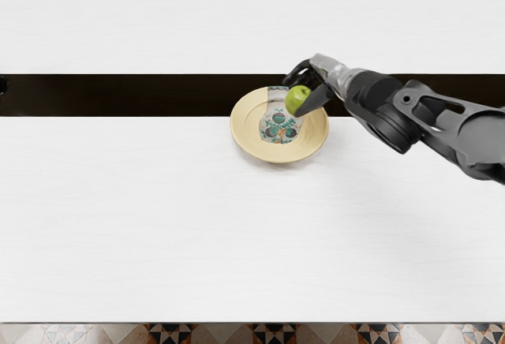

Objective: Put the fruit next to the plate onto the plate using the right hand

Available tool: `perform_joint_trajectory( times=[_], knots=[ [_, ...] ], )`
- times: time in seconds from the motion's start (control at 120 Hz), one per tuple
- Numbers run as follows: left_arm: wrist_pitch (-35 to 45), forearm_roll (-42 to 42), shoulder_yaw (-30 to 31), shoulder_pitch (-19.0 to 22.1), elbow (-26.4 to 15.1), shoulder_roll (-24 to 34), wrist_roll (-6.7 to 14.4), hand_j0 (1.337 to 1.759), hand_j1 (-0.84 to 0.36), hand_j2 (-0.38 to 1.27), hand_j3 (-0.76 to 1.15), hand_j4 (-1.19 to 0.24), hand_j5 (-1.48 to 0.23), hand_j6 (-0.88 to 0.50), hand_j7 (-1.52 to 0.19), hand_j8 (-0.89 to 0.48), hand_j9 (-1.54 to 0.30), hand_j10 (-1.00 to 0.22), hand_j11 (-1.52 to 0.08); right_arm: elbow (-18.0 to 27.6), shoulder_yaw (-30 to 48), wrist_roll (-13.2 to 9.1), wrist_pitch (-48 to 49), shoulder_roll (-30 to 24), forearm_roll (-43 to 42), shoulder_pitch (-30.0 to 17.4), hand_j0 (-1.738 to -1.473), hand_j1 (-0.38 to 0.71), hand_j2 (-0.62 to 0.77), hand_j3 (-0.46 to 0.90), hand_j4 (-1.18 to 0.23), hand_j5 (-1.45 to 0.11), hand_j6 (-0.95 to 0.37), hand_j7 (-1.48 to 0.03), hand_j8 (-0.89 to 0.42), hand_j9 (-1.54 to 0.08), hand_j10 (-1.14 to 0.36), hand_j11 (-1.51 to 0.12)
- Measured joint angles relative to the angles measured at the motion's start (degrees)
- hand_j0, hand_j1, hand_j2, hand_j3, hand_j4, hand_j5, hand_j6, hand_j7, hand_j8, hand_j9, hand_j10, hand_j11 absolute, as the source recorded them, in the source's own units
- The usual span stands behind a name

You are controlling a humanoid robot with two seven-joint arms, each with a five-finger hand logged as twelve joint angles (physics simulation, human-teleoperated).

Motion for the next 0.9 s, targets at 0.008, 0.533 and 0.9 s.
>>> perform_joint_trajectory(
  times=[0.008, 0.533, 0.9],
  knots=[
    [0.00, 0.00, 0.00, 0.00, 0.00, 0.00, 0.01, 1.658, 0.07, 0.05, 0.00, -0.23, -0.30, -0.23, -0.30, -0.23, -0.30, -0.23, -0.30, -0.09, -0.01, 0.01, 0.00, 0.16, 0.00, 0.01, -1.658, 0.26, 0.14, 0.00, -0.56, -0.76, -0.49, -0.75, -0.39, -0.75, -0.51, -0.75],
    [0.00, 0.00, 0.02, 0.00, 0.00, 0.00, 0.00, 1.658, 0.07, 0.05, 0.00, -0.23, -0.30, -0.23, -0.30, -0.23, -0.30, -0.23, -0.30, -2.29, -0.94, 0.19, -0.60, 5.81, -0.93, -1.63, -1.657, 0.24, 0.13, 0.00, -0.56, -0.76, -0.50, -0.75, -0.40, -0.75, -0.52, -0.75],
    [0.00, 0.00, 0.02, 0.00, 0.00, 0.00, 0.00, 1.658, 0.07, 0.05, 0.00, -0.23, -0.30, -0.23, -0.30, -0.23, -0.30, -0.23, -0.30, -1.89, -0.81, -0.21, -1.33, 5.86, -1.11, -2.10, -1.658, 0.05, -0.02, 0.00, -0.35, -0.46, -0.34, -0.46, -0.31, -0.46, -0.34, -0.46]
  ],
)
